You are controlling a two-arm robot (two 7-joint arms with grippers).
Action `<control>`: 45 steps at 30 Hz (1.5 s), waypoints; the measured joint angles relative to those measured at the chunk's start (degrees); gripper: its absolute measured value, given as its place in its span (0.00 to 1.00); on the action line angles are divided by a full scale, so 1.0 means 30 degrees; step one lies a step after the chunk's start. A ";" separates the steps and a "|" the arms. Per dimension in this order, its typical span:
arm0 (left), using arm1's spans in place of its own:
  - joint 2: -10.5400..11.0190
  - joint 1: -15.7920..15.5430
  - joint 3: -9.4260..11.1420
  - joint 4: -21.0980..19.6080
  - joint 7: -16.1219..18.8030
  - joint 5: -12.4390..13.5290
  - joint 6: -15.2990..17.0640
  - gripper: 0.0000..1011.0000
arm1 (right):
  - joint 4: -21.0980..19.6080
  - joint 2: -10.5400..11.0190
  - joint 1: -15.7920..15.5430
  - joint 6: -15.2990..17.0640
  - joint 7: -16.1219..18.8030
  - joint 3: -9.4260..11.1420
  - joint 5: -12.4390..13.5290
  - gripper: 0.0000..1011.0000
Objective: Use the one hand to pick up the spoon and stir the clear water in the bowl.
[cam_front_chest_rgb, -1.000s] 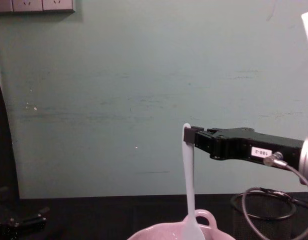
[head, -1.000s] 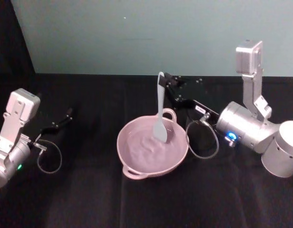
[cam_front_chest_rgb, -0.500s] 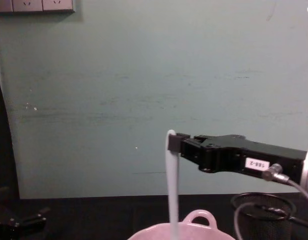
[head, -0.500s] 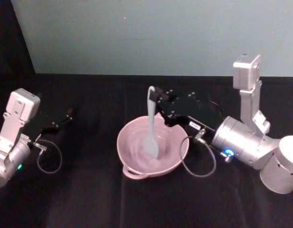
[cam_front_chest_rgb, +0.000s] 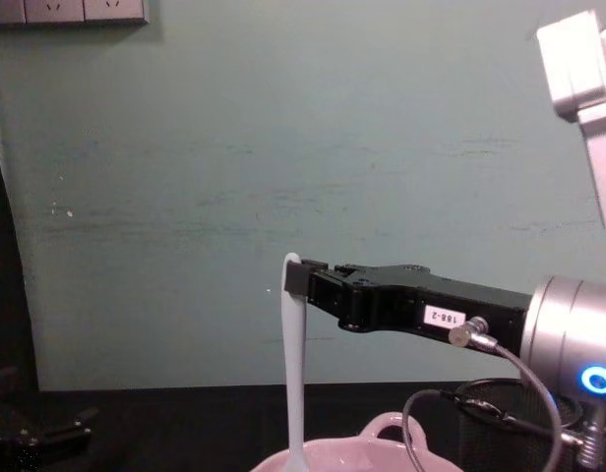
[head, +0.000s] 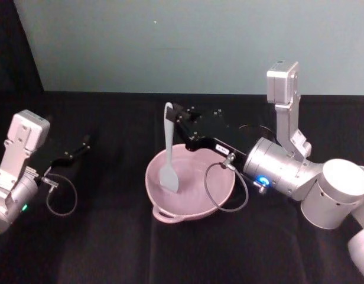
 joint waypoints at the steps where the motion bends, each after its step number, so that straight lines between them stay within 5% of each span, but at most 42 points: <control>1: 0.0000 -0.0001 0.0001 0.0000 0.0001 0.0001 0.0000 1.00 | 0.0470 -0.0174 0.0254 -0.0048 0.0023 -0.0020 0.0020 0.08; 7: 0.0000 -0.0002 0.0001 0.0000 0.0000 0.0000 0.0000 1.00 | 0.2315 -0.0742 0.1140 -0.0391 0.0046 0.0196 0.0216 0.08; 14: 0.0000 -0.0001 0.0000 0.0000 0.0000 0.0000 0.0000 1.00 | 0.2653 -0.0507 0.1210 -0.0477 -0.0076 0.0823 0.0494 0.08; 32: 0.0000 -0.0001 0.0000 0.0000 0.0000 0.0001 0.0000 1.00 | -0.1146 0.1447 -0.1272 0.0305 -0.0755 0.1340 0.0355 0.08; 38: -0.0001 -0.0001 0.0000 -0.0001 0.0000 0.0000 0.0000 1.00 | -0.2157 0.1540 -0.1805 0.0369 -0.0686 0.0891 0.0236 0.08; 45: 0.0000 -0.0001 0.0001 0.0000 0.0000 0.0001 0.0000 1.00 | -0.1615 0.0909 -0.1329 0.0257 -0.0386 0.0304 0.0174 0.08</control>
